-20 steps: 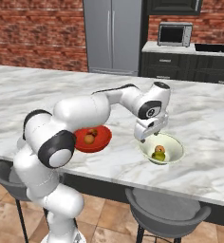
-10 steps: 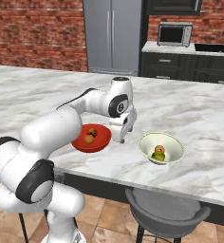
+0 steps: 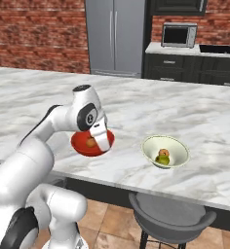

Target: Take the fruits from the plate on the dining counter and place two fruits in each bowl.

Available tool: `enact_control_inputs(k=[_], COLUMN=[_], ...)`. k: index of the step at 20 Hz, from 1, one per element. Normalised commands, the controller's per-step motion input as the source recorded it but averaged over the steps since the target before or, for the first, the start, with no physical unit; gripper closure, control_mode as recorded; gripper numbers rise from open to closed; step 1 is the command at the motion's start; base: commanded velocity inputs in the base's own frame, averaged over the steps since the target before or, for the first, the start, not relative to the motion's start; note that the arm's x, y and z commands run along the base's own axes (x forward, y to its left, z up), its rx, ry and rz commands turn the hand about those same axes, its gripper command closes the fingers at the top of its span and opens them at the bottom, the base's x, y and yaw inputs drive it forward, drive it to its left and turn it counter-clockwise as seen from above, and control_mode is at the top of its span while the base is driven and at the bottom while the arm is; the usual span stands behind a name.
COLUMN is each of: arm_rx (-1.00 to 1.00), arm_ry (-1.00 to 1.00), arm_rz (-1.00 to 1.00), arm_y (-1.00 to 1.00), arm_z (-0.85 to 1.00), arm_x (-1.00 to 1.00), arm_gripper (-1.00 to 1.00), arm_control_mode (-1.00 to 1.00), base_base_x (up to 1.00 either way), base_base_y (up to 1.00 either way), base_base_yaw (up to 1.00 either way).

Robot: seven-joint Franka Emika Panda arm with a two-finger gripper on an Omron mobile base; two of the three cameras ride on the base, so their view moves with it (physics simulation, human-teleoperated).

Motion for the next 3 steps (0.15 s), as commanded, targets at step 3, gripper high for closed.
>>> enact_control_inputs(k=[3], arm_rx=[-0.07], arm_ry=[0.12], arm_rz=[0.83], arm_y=[0.52], arm_z=[0.16], arm_x=[-0.32], arm_gripper=[-1.00], arm_control_mode=[-1.00], base_base_x=[0.00], base_base_y=[0.00], base_base_yaw=[0.00])
